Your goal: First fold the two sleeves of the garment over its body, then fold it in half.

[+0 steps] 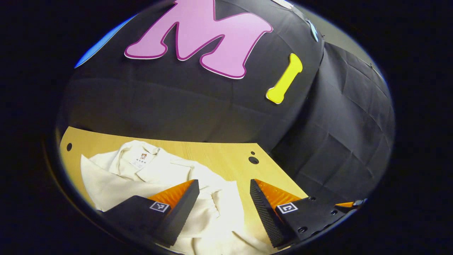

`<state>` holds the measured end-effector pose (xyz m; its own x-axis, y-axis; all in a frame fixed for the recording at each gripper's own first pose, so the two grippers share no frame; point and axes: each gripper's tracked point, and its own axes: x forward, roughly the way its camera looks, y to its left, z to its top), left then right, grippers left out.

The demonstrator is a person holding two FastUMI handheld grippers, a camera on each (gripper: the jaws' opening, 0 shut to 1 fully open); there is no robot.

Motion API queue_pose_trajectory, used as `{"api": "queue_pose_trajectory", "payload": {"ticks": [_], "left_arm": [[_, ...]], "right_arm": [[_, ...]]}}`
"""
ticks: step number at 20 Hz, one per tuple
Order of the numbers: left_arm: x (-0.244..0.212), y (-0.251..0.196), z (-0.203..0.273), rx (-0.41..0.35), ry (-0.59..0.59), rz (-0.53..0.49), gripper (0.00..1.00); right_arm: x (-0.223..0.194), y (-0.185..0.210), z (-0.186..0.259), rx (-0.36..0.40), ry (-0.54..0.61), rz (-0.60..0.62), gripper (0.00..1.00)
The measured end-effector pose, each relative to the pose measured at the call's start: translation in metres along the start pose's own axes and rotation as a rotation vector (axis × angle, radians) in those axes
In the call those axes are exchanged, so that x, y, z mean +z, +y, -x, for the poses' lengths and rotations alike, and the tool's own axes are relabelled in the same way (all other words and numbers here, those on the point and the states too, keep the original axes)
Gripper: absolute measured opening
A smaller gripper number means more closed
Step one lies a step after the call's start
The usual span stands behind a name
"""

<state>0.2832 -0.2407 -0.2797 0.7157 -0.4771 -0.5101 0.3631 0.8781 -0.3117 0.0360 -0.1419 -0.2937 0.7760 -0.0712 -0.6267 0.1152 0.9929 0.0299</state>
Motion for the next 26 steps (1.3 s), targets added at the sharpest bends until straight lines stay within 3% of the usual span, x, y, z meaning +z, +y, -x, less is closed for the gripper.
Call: {"api": "queue_pose_trajectory", "payload": {"ticks": [3, 6, 12, 16, 21, 26], "left_arm": [[-0.011, 0.026, 0.043, 0.041, -0.047, -0.028, 0.96], [-0.054, 0.077, 0.099, 0.215, 0.019, -0.025, 0.96], [-0.170, 0.151, 0.240, 0.456, 0.161, 0.134, 0.96], [-0.223, 0.182, 0.299, 0.578, 0.244, 0.188, 0.96], [-0.278, 0.212, 0.341, 0.623, 0.384, 0.122, 0.96], [-0.299, 0.202, 0.338, 0.589, 0.443, 0.152, 0.97]], "right_arm": [[-0.026, 0.016, -0.003, 0.044, 0.063, -0.003, 0.97], [-0.057, 0.027, -0.009, 0.051, 0.143, 0.034, 0.98], [-0.123, 0.065, 0.001, 0.110, 0.297, 0.021, 0.98], [-0.148, 0.073, 0.002, 0.111, 0.368, -0.019, 0.98], [-0.164, 0.075, -0.001, 0.075, 0.408, -0.074, 0.98], [-0.180, 0.087, 0.000, 0.082, 0.460, -0.059, 0.98]]}}
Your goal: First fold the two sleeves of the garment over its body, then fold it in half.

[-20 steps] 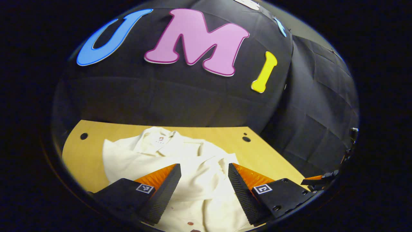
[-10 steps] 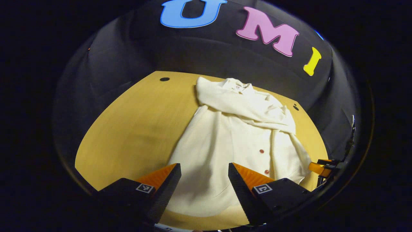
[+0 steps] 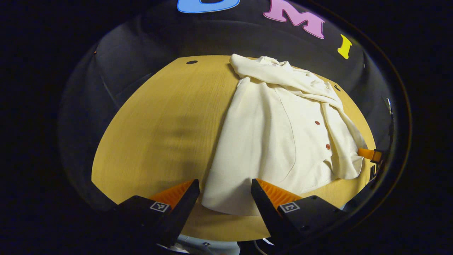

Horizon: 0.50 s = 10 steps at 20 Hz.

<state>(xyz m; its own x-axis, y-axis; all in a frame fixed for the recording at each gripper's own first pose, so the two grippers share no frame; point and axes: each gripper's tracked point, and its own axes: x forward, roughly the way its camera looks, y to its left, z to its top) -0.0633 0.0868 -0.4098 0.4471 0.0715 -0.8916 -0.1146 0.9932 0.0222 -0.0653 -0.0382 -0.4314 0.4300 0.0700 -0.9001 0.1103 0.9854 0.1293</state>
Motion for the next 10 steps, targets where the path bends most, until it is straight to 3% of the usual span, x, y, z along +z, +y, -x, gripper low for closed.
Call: {"api": "queue_pose_trajectory", "payload": {"ticks": [3, 5, 6, 7, 8, 10], "left_arm": [[-0.005, -0.003, -0.003, -0.004, 0.018, -0.050, 0.98], [-0.006, -0.007, -0.003, -0.020, 0.033, -0.071, 0.92], [-0.006, -0.009, -0.003, -0.024, 0.043, -0.081, 0.79], [-0.006, -0.013, -0.003, -0.037, 0.049, -0.081, 0.76], [-0.005, -0.017, -0.004, -0.051, 0.054, -0.066, 0.65], [-0.006, -0.026, -0.006, -0.068, 0.071, -0.006, 0.29]], "right_arm": [[0.000, 0.002, -0.002, -0.018, -0.004, 0.027, 0.98], [0.000, 0.007, 0.000, -0.010, -0.002, 0.023, 0.95], [0.001, 0.009, -0.005, -0.007, -0.005, 0.030, 0.78], [0.000, 0.014, -0.004, 0.005, 0.001, 0.038, 0.72], [0.001, 0.018, -0.003, 0.014, 0.003, 0.048, 0.63], [0.000, 0.029, -0.004, 0.045, 0.013, 0.055, 0.37]]}}
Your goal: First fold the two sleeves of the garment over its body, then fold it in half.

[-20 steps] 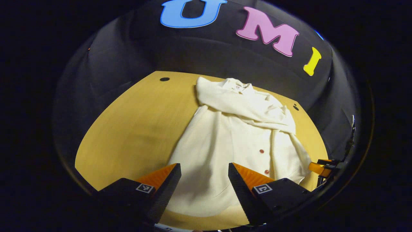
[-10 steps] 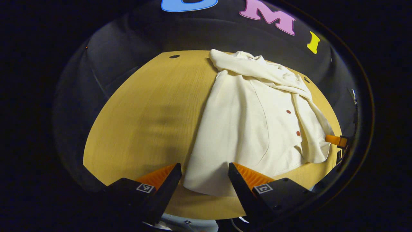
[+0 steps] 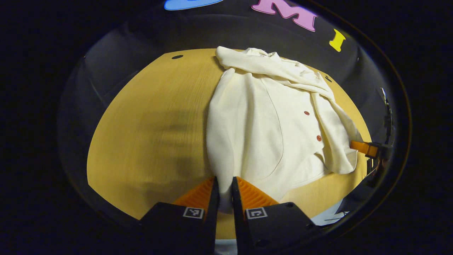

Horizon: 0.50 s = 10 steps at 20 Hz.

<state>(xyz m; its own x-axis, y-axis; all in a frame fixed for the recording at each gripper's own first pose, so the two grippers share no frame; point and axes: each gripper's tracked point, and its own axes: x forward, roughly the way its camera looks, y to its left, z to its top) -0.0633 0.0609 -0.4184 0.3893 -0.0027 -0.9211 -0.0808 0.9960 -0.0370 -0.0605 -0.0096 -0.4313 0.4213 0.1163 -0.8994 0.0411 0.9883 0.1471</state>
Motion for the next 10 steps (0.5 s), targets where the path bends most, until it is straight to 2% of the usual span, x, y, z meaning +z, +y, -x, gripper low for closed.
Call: {"api": "queue_pose_trajectory", "payload": {"ticks": [1, 2, 3, 5, 10], "left_arm": [[0.001, -0.004, 0.003, -0.014, 0.008, 0.024, 0.24], [0.003, -0.009, 0.004, -0.037, 0.018, 0.044, 0.13], [0.006, -0.016, 0.005, -0.078, 0.026, 0.058, 0.11], [0.017, -0.016, 0.010, -0.107, 0.027, 0.067, 0.10], [0.078, -0.029, 0.037, -0.178, -0.052, 0.070, 0.09]], "right_arm": [[0.002, 0.003, 0.000, -0.002, 0.001, 0.003, 0.24], [0.003, 0.003, -0.001, -0.013, 0.009, 0.018, 0.09], [0.001, 0.003, -0.001, -0.019, 0.031, 0.048, 0.06], [0.008, 0.008, 0.002, -0.011, 0.037, 0.080, 0.07], [0.063, 0.021, 0.024, 0.027, -0.035, 0.041, 0.06]]}}
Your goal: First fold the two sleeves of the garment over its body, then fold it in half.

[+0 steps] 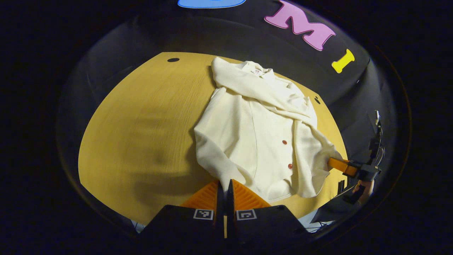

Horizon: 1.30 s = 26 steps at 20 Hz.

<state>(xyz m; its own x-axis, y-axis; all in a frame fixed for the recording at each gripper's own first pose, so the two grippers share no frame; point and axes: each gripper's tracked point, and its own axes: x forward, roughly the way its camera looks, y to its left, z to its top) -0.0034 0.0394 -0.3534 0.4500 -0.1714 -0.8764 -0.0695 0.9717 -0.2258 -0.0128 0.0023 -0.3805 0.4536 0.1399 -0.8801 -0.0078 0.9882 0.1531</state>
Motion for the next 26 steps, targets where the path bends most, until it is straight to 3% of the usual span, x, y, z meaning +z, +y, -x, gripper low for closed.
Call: {"api": "queue_pose_trajectory", "payload": {"ticks": [6, 13, 20, 26], "left_arm": [[0.101, -0.023, -0.003, -0.049, -0.122, -0.111, 0.10], [0.226, -0.048, -0.017, -0.071, -0.295, -0.209, 0.09], [0.327, -0.031, -0.074, -0.058, -0.420, -0.180, 0.10], [0.372, 0.016, -0.173, -0.010, -0.480, -0.181, 0.14]], "right_arm": [[0.101, 0.015, 0.009, 0.060, -0.134, -0.057, 0.06], [0.214, 0.012, -0.010, 0.070, -0.277, -0.119, 0.06], [0.293, 0.000, -0.075, 0.019, -0.335, -0.223, 0.06], [0.336, -0.014, -0.159, -0.043, -0.358, -0.194, 0.11]]}}
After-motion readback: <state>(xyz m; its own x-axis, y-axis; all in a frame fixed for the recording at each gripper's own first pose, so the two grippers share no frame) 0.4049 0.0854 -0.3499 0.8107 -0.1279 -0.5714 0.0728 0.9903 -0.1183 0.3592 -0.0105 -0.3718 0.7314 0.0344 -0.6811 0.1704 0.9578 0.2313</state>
